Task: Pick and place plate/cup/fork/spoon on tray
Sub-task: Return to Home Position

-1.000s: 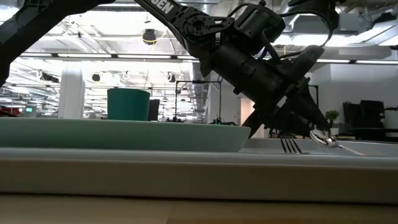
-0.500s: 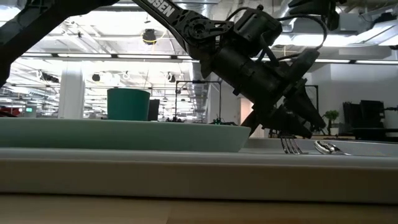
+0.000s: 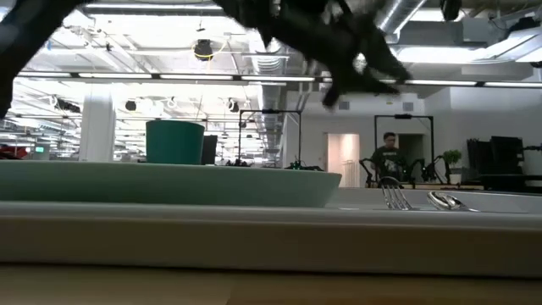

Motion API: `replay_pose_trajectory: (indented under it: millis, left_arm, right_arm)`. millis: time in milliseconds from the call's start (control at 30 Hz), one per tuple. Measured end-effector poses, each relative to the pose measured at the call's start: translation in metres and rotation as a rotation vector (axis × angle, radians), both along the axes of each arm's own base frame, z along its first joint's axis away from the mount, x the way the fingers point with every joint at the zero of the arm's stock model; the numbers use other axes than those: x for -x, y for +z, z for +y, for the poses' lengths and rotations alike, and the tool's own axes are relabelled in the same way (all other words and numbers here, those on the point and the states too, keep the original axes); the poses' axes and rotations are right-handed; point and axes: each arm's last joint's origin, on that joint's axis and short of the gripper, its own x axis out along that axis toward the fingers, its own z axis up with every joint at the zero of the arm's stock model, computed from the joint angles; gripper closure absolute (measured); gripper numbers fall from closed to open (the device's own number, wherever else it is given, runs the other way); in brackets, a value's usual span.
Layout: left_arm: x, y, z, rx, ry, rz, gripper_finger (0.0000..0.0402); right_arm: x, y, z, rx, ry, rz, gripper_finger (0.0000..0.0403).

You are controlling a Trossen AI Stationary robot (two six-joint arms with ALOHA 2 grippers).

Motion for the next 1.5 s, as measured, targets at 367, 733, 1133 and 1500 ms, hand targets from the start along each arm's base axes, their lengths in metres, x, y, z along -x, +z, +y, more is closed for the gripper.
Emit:
replay_pose_trajectory:
  millis: [367,733,1133,1500]
  left_arm:
    - [0.147,0.171,0.002,-0.415,0.158,-0.182,0.0278]
    - [0.303,0.143,-0.006,-0.360,0.274,-0.441,0.0278]
    - [0.418,0.053,-0.015,-0.238,0.435,-0.681,0.0278]
    - [0.401,-0.042,-0.011,-0.192,0.515,-0.535,0.0278]
  right_arm:
    - [0.051,-0.006,0.001,0.177,0.061,-0.140,0.0295]
    - [0.060,-0.082,0.000,0.165,0.044,-0.311,0.0295]
    - [0.053,-0.096,-0.002,0.137,-0.004,-0.279,0.0295]
    - [0.027,-0.158,-0.003,0.021,0.003,-0.177,0.0295]
